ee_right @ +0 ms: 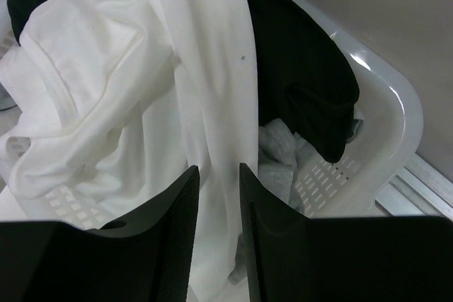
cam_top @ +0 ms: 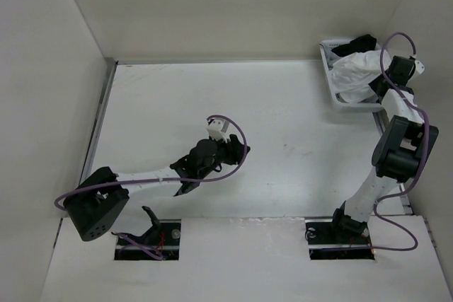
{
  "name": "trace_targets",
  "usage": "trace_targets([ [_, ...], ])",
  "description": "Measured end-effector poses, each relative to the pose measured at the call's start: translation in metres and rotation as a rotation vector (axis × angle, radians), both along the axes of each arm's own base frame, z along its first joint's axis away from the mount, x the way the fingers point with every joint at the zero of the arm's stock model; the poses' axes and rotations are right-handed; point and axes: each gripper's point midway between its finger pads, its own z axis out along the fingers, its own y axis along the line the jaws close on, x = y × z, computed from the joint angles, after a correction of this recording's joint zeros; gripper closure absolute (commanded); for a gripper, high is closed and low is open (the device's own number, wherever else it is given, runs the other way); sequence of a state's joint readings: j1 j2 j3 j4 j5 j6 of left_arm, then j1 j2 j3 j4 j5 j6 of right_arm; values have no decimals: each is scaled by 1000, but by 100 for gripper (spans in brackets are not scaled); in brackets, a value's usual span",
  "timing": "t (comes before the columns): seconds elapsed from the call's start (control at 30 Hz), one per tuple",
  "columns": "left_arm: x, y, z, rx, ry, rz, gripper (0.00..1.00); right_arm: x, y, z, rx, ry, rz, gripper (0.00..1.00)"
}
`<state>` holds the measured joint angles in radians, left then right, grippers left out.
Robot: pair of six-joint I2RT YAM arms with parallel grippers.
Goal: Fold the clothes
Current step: Grab the tank top from the pile, then move the tank top to the center of the board
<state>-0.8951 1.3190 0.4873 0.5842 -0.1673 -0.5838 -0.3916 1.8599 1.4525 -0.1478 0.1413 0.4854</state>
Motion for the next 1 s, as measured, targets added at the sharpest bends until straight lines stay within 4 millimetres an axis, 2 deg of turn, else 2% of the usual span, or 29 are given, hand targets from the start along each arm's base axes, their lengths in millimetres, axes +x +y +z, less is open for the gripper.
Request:
trace_targets([
  [0.13, 2, 0, 3, -10, -7, 1, 51, 1, -1, -5, 3, 9, 0, 69],
  [0.23, 3, 1, 3, -10, -7, 4, 51, 2, -1, -8, 3, 15, 1, 85],
  [0.33, 4, 2, 3, -12, -6, 7, 51, 2, -1, -9, 5, 17, 0, 96],
  [0.47, 5, 3, 4, -16, -5, 12, 51, 1, -3, -4, -7, 6, -12, 97],
  [0.53, 5, 2, 4, -20, -4, 11, 51, -5, 1, 9, -35, -15, -16, 97],
  [0.6, 5, 1, 5, -23, -4, 7, 51, -14, 13, 37, -70, -55, -8, 97],
  [0.7, 5, 2, 5, -25, -3, 9, 52, -26, 56, 112, -143, -198, 56, 97],
  [0.77, 6, 4, 6, -29, -4, 13, 52, -39, 103, 177, -187, -343, 138, 97],
  [0.83, 8, 10, 11, -42, -10, 28, 53, -61, 157, 236, -204, -487, 240, 97],
  [0.9, 12, 19, 20, -64, -17, 56, 53, -90, 207, 280, -195, -605, 349, 97],
  [1.0, 21, 38, 43, -115, -43, 118, 53, -132, 270, 327, -150, -729, 507, 97],
])
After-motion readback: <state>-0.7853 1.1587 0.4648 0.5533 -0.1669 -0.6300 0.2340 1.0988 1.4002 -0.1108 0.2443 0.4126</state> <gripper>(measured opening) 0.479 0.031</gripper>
